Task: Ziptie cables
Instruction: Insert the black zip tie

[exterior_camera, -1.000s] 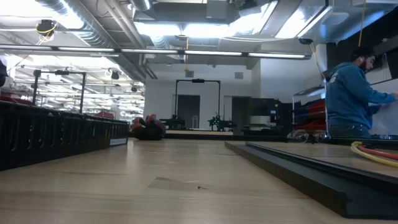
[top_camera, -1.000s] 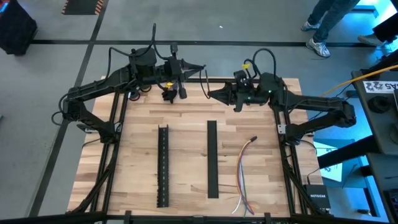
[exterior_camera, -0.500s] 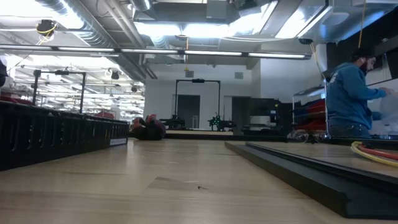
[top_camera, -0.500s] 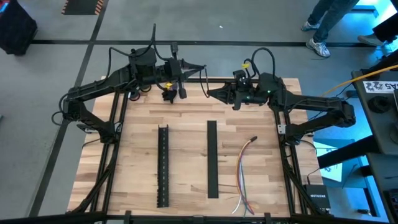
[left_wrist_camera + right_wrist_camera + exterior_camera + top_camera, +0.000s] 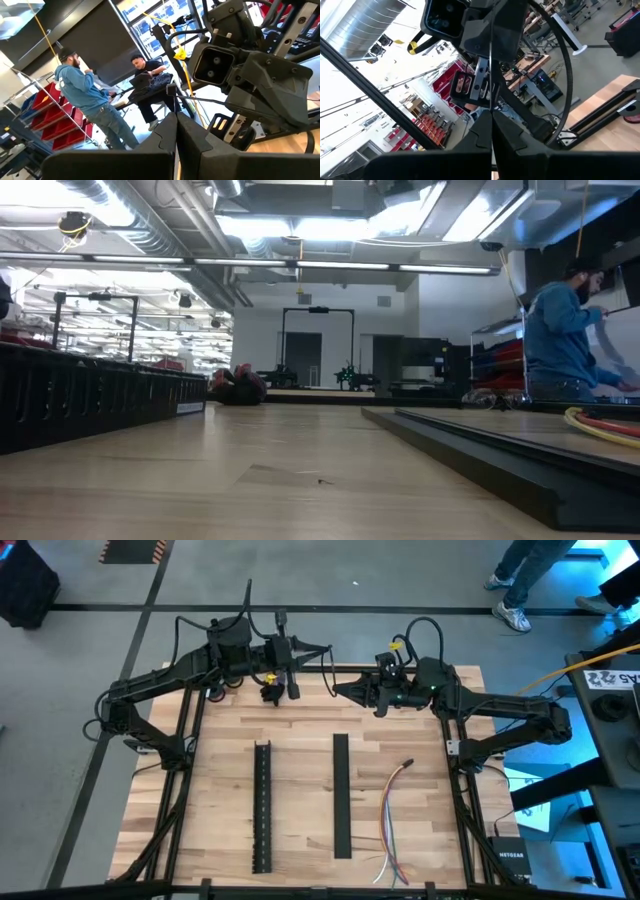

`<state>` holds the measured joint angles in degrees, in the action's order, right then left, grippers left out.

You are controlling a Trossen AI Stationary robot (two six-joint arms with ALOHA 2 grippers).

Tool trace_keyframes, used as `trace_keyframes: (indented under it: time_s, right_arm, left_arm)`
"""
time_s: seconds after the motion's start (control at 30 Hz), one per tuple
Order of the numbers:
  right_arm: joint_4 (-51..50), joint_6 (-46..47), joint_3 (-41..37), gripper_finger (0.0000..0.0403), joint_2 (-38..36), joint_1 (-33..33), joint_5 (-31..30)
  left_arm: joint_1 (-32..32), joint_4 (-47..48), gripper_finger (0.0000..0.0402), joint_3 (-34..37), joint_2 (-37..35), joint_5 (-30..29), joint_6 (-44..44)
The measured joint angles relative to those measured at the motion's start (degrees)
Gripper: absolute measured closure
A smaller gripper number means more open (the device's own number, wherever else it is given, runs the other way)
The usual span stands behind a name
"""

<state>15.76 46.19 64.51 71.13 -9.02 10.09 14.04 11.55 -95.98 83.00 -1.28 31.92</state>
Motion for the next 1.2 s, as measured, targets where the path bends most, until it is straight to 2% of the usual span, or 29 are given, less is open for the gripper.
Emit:
trace_keyframes:
  time_s: [0.27, 1.2]
  right_arm:
    - [-0.2, 0.0, 0.0, 0.0403, 0.0, 0.0, 1.5]
    - [0.3, 0.0, 0.0, 0.0403, 0.0, 0.0, 0.9]
  left_arm:
    - [0.0, 0.0, 0.0401, 0.0, 0.0, -2.8, -0.5]
    - [-1.8, 0.0, 0.0401, 0.0, 0.0, -2.8, 0.0]
